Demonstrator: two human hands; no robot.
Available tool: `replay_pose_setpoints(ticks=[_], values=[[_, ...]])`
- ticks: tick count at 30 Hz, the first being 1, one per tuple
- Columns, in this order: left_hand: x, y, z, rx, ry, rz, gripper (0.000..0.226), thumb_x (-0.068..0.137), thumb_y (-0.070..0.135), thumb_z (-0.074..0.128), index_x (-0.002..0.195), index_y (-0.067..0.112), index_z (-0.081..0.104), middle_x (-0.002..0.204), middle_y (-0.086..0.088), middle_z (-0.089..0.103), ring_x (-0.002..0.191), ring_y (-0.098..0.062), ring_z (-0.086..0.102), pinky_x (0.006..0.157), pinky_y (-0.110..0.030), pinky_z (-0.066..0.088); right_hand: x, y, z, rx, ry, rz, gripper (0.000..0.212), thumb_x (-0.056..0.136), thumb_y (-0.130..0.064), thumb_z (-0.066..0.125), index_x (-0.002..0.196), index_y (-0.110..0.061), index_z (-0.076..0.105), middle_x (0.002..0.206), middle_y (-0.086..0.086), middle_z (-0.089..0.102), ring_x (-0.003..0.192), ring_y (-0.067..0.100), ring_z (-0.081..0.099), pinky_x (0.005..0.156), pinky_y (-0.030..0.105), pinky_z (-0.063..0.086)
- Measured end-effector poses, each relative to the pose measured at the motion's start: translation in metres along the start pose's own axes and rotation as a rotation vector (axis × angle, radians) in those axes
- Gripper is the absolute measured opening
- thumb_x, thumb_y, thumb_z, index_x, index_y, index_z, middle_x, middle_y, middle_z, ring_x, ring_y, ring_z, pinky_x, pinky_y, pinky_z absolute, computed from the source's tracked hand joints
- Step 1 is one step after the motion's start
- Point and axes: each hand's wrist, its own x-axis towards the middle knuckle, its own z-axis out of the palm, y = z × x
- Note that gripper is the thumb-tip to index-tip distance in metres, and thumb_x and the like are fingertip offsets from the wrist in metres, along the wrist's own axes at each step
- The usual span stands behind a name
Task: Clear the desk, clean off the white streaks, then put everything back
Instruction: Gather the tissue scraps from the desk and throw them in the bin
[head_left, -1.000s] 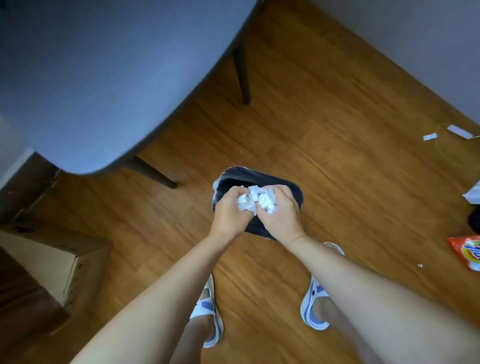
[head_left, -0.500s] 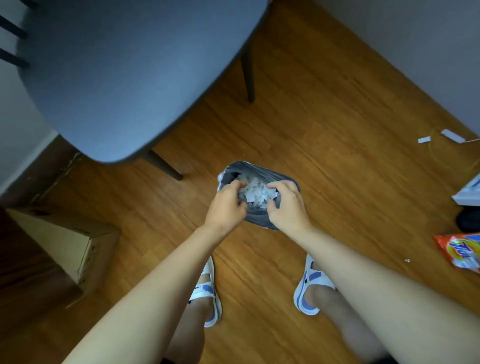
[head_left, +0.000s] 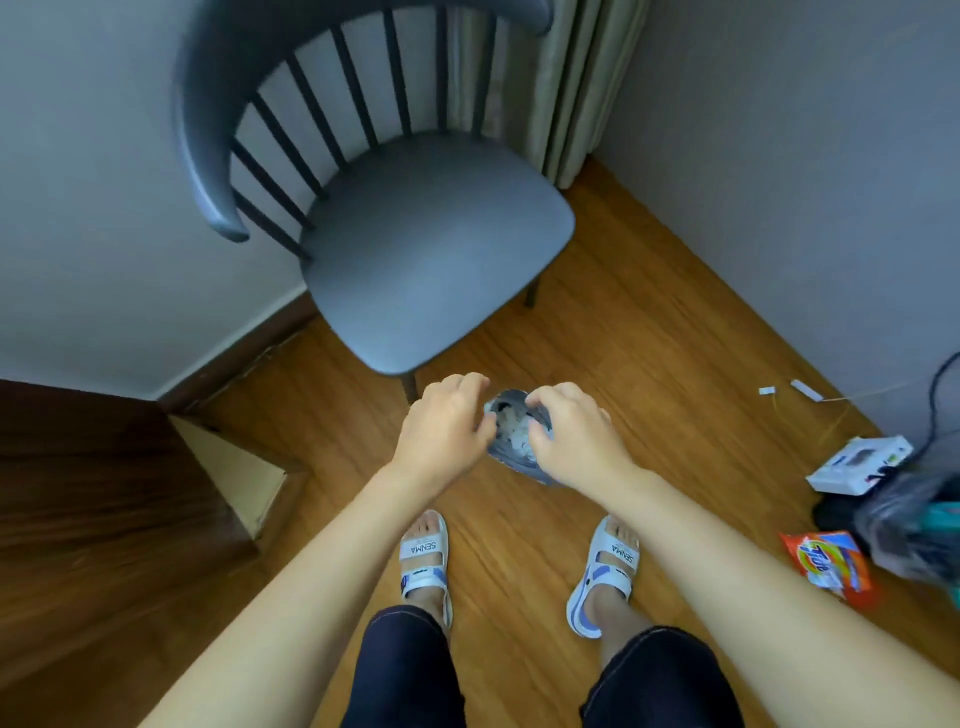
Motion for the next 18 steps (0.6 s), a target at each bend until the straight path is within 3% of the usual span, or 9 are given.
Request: replay_pose_setpoints(ticks=[5,10,18], values=[[-0.050,-0.002,-0.105,0.018,0.107,-0.048,0.045,0.099,0.041,0.061,0.140,0.020,0.058,0.136,-0.001,0.066,0.123,-0.023,0.061,0.097,-0.044,0.056,-0.030,-0.104,-0.066,-0.092,0.012,-0.090,0.031,0.101,-0.033,0.054,0.129,-0.024,0.058,0.132,-0.001,0.056,0.120,0.024,0.054,0.101,0.042,0.042],[-0.105,-0.007,-0.198,0.011,0.230,-0.122,0.047,0.101,0.044,0.062,0.144,0.025,0.056,0.144,0.004,0.062,0.130,-0.017,0.059,0.102,-0.032,0.054,-0.054,-0.207,-0.111,-0.180,0.024,-0.218,0.036,0.101,-0.038,0.053,0.134,-0.024,0.056,0.132,0.000,0.057,0.120,0.024,0.055,0.099,0.040,0.044],[-0.199,-0.032,-0.298,0.005,0.423,-0.283,0.046,0.102,0.041,0.062,0.144,0.024,0.057,0.141,0.003,0.064,0.129,-0.017,0.060,0.106,-0.033,0.051,-0.077,-0.331,-0.136,-0.227,0.008,-0.472,0.037,0.101,-0.043,0.054,0.134,-0.026,0.056,0.132,0.000,0.057,0.121,0.024,0.055,0.102,0.044,0.048]])
